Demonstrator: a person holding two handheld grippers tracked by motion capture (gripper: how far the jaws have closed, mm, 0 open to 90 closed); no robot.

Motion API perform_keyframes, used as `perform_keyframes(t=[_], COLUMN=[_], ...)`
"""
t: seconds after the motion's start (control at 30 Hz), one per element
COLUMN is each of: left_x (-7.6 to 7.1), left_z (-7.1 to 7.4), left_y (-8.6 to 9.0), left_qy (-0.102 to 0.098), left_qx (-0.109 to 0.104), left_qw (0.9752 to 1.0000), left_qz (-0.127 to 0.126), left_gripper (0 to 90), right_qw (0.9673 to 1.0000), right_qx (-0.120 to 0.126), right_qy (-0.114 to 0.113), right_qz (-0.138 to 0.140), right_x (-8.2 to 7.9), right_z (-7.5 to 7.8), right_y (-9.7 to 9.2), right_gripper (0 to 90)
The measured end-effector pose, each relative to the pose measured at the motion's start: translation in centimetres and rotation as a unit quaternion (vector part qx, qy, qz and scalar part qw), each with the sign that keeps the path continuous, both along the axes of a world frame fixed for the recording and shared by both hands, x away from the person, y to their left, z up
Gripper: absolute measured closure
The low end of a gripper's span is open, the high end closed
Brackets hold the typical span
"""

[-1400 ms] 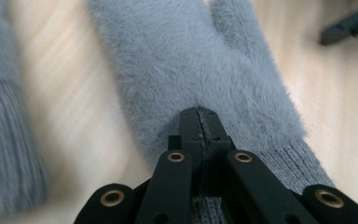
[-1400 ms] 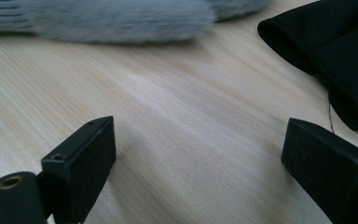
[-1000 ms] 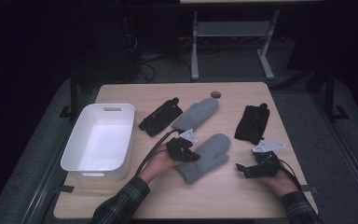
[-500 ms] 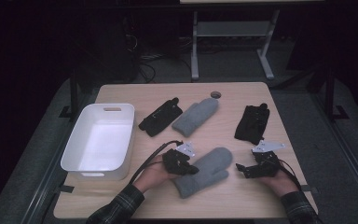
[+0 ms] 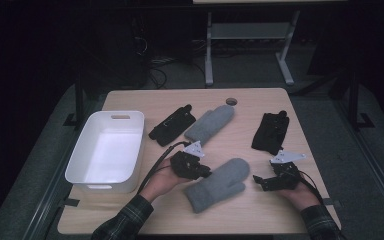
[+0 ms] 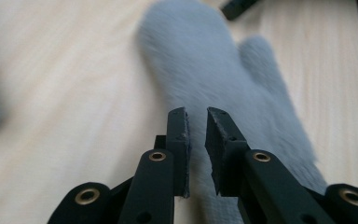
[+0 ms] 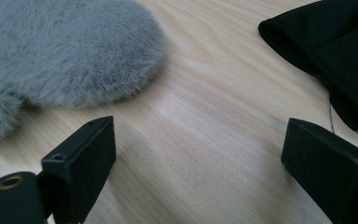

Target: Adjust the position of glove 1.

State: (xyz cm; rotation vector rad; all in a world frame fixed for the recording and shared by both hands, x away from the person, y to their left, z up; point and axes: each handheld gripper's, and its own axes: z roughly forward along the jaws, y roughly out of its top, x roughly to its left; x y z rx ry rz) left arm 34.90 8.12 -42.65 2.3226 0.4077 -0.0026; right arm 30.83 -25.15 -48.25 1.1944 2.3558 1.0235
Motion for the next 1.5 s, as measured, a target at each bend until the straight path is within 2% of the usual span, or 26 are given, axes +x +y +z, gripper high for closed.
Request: perform_keyframes(t=[0.07, 0.1, 0.13, 0.17, 0.2, 0.33, 0.4, 0.6, 0.7, 0.73, 0.8, 0.9, 0.97, 1.03, 1.2, 1.37, 1.5], left_x=[0.7, 1.2, 1.7, 3.0, 3.0, 5.8, 7.1, 10.9, 12.7, 13.2, 14.2, 15.6, 16.2, 16.6, 16.7, 16.0, 14.6], left_z=[0.5, 0.8, 1.0, 1.4, 1.4, 2.0, 2.1, 1.5, 1.3, 1.1, 0.8, 0.3, -0.2, -1.1, -2.3, -2.3, -2.3], left_y=[0.1, 0.1, 0.1, 0.1, 0.1, 0.0, -0.2, -1.4, -2.2, -2.6, -3.2, -3.7, -3.9, -4.2, -4.4, -4.1, -3.4], left_qy=[-0.008, -0.013, -0.014, -0.022, -0.022, -0.031, -0.032, -0.030, -0.032, -0.030, -0.030, -0.037, -0.032, -0.028, -0.015, -0.010, -0.003], left_qx=[0.004, 0.004, 0.001, 0.006, 0.006, 0.007, 0.011, 0.017, 0.030, 0.026, 0.034, 0.047, 0.042, 0.046, 0.057, 0.056, 0.053], left_qw=[0.9999, 0.9998, 0.9996, 0.9989, 0.9989, 0.9965, 0.9957, 0.9930, 0.9929, 0.9925, 0.9922, 0.9899, 0.9897, 0.9881, 0.9876, 0.9876, 0.9886], left_qz=[0.010, 0.016, 0.025, 0.041, 0.041, 0.077, 0.086, 0.112, 0.111, 0.115, 0.116, 0.129, 0.133, 0.144, 0.145, 0.146, 0.141], left_gripper=[83.8, 83.8, 89.1, 89.2, 89.2, 89.0, 89.1, 89.3, 89.3, 89.3, 89.3, 89.4, 89.4, 89.4, 89.5, 89.5, 89.6], right_qw=[1.0000, 1.0000, 1.0000, 1.0000, 1.0000, 1.0000, 1.0000, 1.0000, 1.0000, 1.0000, 1.0000, 1.0000, 1.0000, 1.0000, 1.0000, 1.0000, 1.0000], right_qx=[0.000, 0.000, 0.001, 0.000, 0.000, 0.000, 0.000, 0.000, 0.001, 0.001, 0.001, 0.000, 0.001, 0.001, 0.000, 0.001, 0.001], right_qy=[0.000, 0.000, 0.000, 0.000, 0.000, -0.001, -0.001, 0.000, 0.000, 0.000, 0.000, -0.001, 0.000, 0.000, -0.001, -0.001, -0.001], right_qz=[0.000, 0.000, 0.000, 0.000, 0.000, 0.000, 0.000, 0.000, -0.001, 0.000, 0.001, 0.001, 0.001, 0.002, 0.002, 0.002, 0.002], right_x=[0.0, 0.0, 0.0, 0.0, 0.0, 0.0, 0.0, 0.0, 0.0, 0.0, 0.0, 0.0, 0.0, 0.0, 0.0, 0.0, 0.0], right_z=[0.0, 0.0, 0.0, 0.0, 0.0, 0.0, 0.0, 0.0, 0.0, 0.0, 0.0, 0.0, 0.0, 0.0, 0.0, 0.0, 0.0], right_y=[0.0, 0.0, 0.0, 0.0, 0.0, 0.0, 0.0, 0.0, 0.0, 0.0, 0.0, 0.0, 0.0, 0.0, 0.0, 0.0, 0.0], right_gripper=[9.8, 9.8, 9.8, 9.8, 9.8, 9.8, 9.8, 9.8, 9.8, 9.8, 9.8, 9.8, 9.8, 9.8, 9.8, 9.8, 9.8])
